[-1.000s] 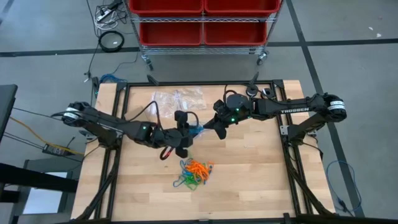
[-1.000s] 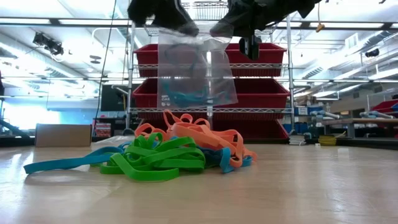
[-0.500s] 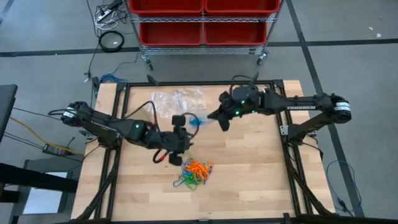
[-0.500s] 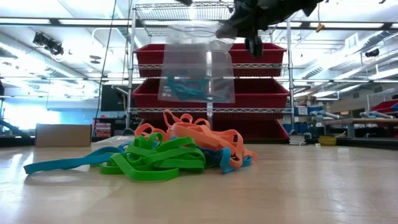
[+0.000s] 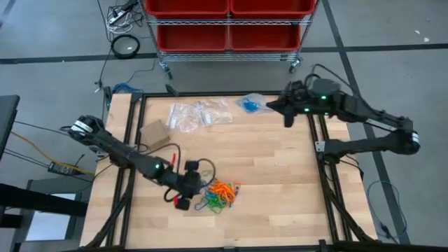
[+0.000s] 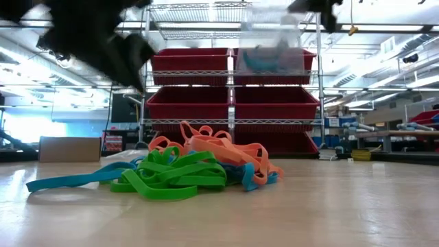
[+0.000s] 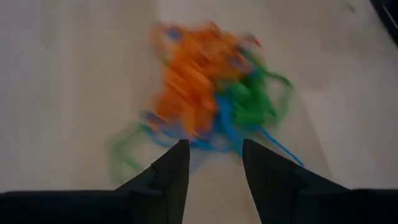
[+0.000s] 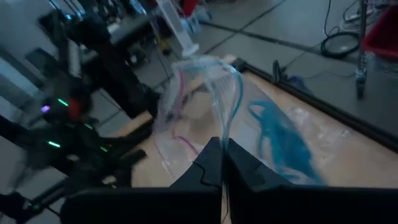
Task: Sort rubber bands
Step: Put the blue rubber band into the transparent zip bag
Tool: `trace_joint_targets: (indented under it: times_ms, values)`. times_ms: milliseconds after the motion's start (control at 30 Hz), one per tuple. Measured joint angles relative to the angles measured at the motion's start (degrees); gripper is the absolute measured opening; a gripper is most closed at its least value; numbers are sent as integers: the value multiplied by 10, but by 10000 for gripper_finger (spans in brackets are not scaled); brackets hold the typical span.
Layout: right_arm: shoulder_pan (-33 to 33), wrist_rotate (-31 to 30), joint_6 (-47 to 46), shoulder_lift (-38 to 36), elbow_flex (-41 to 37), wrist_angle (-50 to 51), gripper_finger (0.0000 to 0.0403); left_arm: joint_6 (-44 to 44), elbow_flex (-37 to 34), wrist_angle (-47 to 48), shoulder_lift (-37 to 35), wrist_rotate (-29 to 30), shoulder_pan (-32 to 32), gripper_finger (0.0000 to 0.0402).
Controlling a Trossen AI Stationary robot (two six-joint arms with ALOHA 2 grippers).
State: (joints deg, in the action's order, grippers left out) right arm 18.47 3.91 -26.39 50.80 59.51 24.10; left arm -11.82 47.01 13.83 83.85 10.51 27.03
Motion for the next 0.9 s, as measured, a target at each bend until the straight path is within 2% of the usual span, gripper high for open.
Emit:
trace_joint_targets:
  times_ms: [100, 200, 367, 533, 767, 900]
  values:
    - [2, 2, -5, -28, 0, 23, 0, -32, -65, -92, 0, -28, 29, 158]
    - [2, 3, -5, -43, 0, 48, 0, -80, -111, -184, 4, -29, 51, 158]
    - [-1, -1, -3, -42, 0, 71, 0, -112, -132, -272, 53, -22, 74, 158]
    - [-1, 0, -1, -30, 0, 69, 0, -112, -96, -259, 128, -22, 79, 158]
    - [-1, 6, 6, -20, 0, 66, 0, -110, -89, -256, 135, -30, 75, 155]
    - [-3, 9, 6, -20, 0, 60, 0, -111, -89, -255, 135, -33, 75, 112]
